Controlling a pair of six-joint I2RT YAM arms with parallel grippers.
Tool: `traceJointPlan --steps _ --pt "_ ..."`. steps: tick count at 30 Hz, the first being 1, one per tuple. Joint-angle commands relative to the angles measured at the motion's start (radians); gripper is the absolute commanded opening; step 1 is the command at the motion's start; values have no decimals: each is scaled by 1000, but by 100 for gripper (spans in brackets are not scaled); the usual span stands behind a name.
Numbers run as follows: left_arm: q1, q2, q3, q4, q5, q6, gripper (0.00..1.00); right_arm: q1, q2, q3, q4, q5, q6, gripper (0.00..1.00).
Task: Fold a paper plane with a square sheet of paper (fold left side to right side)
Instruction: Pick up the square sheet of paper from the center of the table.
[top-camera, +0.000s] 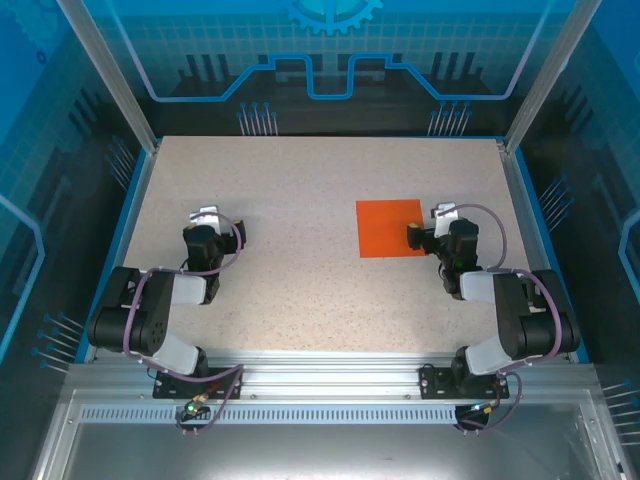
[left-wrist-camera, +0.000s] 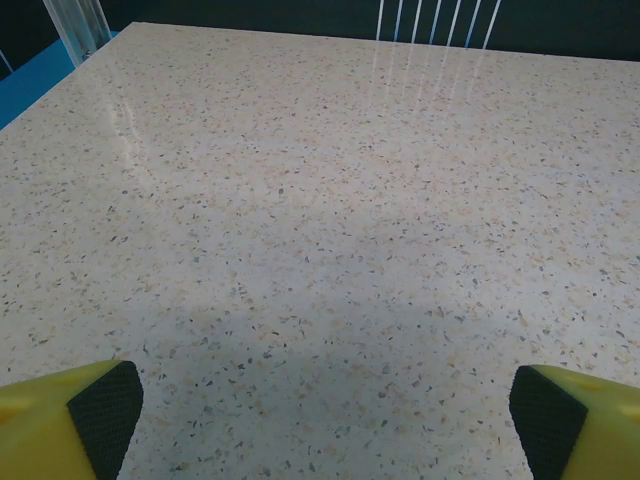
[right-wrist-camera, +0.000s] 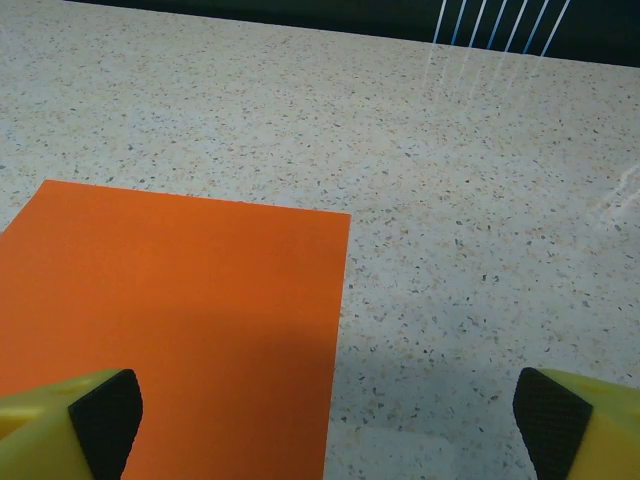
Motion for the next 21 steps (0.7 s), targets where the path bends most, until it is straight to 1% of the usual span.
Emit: traceJointPlan --steps 1,17,18,19,20,21 --pt "6 -8 14 -3 18 -18 99 2 8 11 23 -15 1 100" --pt "6 -12 18 -10 27 -16 98 -6 6 12 22 -26 3 100" --pt "6 -28 32 -48 33 -16 99 -6 5 10 24 -26 2 99" --pt "5 -61 60 -113 29 -14 98 -5 -3 22 1 0 12 99" --pt "6 -111 119 -282 19 -29 98 -6 -26 35 -34 31 27 99" --pt "6 -149 185 -437 9 -54 99 -6 -56 62 -112 65 43 100"
